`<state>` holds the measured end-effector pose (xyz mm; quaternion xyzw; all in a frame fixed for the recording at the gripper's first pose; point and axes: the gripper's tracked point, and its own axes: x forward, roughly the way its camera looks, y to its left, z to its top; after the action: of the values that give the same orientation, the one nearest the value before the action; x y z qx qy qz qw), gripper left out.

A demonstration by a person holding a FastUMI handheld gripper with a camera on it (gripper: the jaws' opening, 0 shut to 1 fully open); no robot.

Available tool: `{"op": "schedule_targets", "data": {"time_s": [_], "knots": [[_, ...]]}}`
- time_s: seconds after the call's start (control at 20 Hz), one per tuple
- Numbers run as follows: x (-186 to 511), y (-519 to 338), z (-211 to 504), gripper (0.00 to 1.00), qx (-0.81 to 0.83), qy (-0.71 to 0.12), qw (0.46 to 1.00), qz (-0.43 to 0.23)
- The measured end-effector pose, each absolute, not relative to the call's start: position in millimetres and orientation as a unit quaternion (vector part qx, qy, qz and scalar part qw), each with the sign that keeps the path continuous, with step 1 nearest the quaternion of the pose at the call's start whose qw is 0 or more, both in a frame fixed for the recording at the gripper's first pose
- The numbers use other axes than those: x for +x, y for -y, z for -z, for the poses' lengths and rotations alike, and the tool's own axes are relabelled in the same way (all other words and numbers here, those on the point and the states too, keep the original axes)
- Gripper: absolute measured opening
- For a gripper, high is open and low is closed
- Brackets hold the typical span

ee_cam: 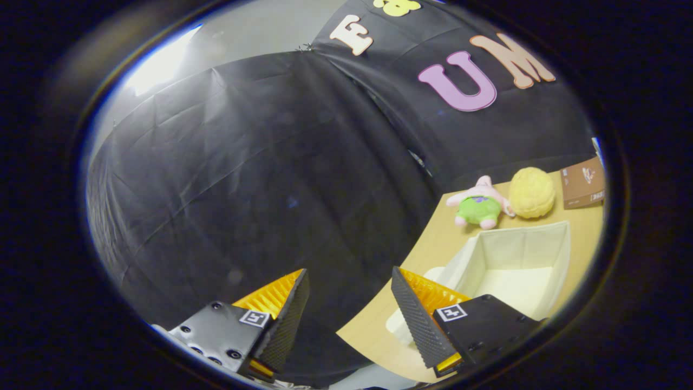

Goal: Open the storage box then place both shoes into the box .Put the left shoe in first, then the right shoe, with the right side of both shoes facing outward in a uniform manner.

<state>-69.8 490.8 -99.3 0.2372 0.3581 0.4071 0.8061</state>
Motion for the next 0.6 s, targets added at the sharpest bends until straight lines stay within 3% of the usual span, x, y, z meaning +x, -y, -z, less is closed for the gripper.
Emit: {"op": "schedule_targets", "data": {"time_s": [0.6], "knots": [[-18.6,-288.9,128.8,0.99,0.099,-0.289,0.908,-0.286]]}}
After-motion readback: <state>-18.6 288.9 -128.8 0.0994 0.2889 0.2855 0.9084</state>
